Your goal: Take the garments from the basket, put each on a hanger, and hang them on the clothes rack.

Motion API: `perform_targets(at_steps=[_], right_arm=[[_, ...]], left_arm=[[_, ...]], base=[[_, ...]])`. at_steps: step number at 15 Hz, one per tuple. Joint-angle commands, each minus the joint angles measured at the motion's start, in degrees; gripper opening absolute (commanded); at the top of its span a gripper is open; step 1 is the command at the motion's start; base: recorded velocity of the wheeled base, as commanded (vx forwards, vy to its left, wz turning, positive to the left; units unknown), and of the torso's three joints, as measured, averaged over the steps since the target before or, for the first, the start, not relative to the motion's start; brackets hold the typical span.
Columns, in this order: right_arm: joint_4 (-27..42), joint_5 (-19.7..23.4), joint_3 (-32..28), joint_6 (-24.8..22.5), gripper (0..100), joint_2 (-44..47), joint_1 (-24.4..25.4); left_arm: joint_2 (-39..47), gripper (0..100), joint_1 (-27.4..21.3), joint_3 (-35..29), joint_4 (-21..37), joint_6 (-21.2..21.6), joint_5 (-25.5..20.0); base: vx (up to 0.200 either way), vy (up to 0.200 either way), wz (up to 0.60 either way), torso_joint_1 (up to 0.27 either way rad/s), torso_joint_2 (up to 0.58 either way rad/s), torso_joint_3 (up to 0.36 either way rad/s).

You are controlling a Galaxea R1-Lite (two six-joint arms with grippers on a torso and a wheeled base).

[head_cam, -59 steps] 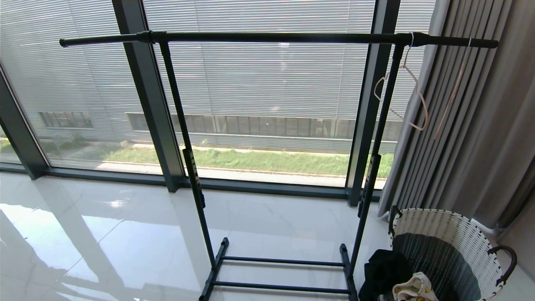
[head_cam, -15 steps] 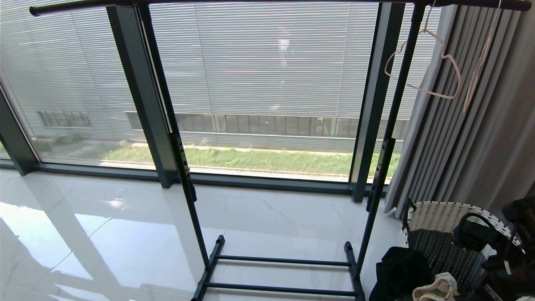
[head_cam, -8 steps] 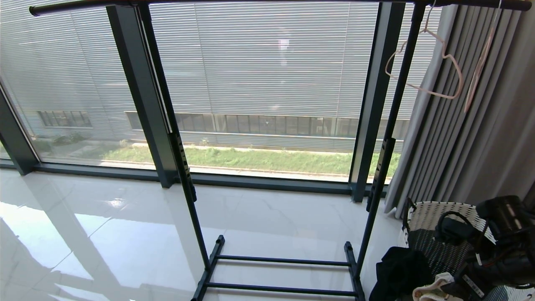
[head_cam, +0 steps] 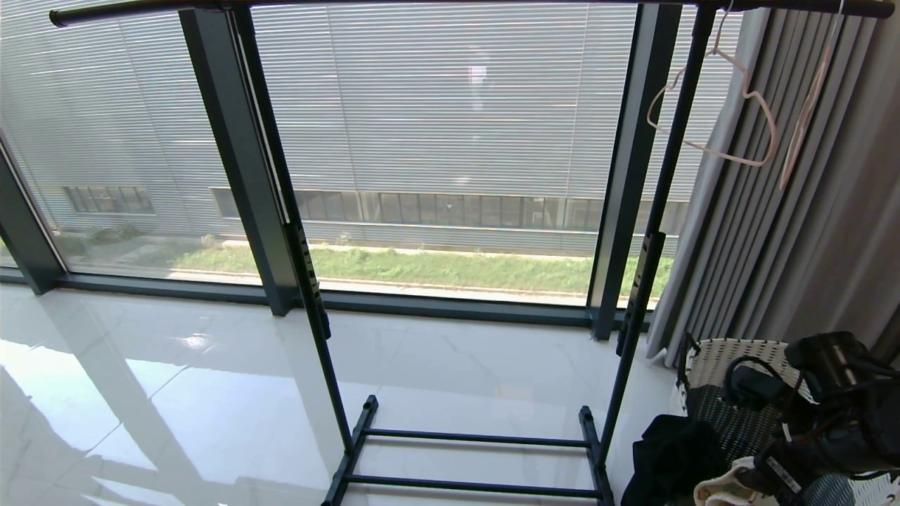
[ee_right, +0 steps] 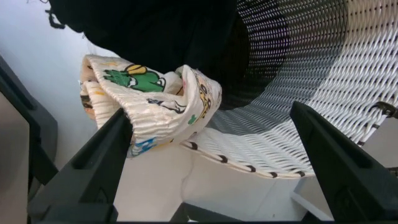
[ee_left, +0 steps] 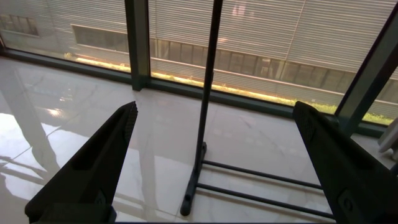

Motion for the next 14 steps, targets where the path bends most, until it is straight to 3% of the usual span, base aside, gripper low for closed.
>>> perform_targets(at_steps=[1, 2, 7, 11, 14], right_arm=[[-0.21, -0.03, 0.09, -0.01, 100, 1.31, 0.00], [-0.21, -0.12, 0.18, -0.01, 0, 1.49, 0.00], [-0.12, -1.97, 1.85, 0.34, 0, -0.10, 0.09], [1.55, -1.97, 5.02, 3.60, 0, -8.36, 0.09], [12.98, -1.61, 0.18, 3.60, 0, -19.78, 0.26]], left_arm=[[0.00, 100, 0.02, 0.00, -0.02, -0.02, 0.03], [0.00, 100, 0.02, 0.00, -0.02, -0.02, 0.03], [0.00, 100, 0.02, 0.00, -0.02, -0.02, 0.03], [0.00, 100, 0.02, 0.00, -0.02, -0.02, 0.03], [0.00, 100, 0.02, 0.00, -0.02, 0.07, 0.03]], base=[[0.000, 0.000, 0.00, 0.000, 0.00, 0.000], [0.000, 0.000, 0.00, 0.000, 0.00, 0.000], [0.000, 0.000, 0.00, 0.000, 0.00, 0.000], [0.000, 0.000, 0.00, 0.000, 0.00, 0.000], [0.000, 0.000, 0.00, 0.000, 0.00, 0.000]])
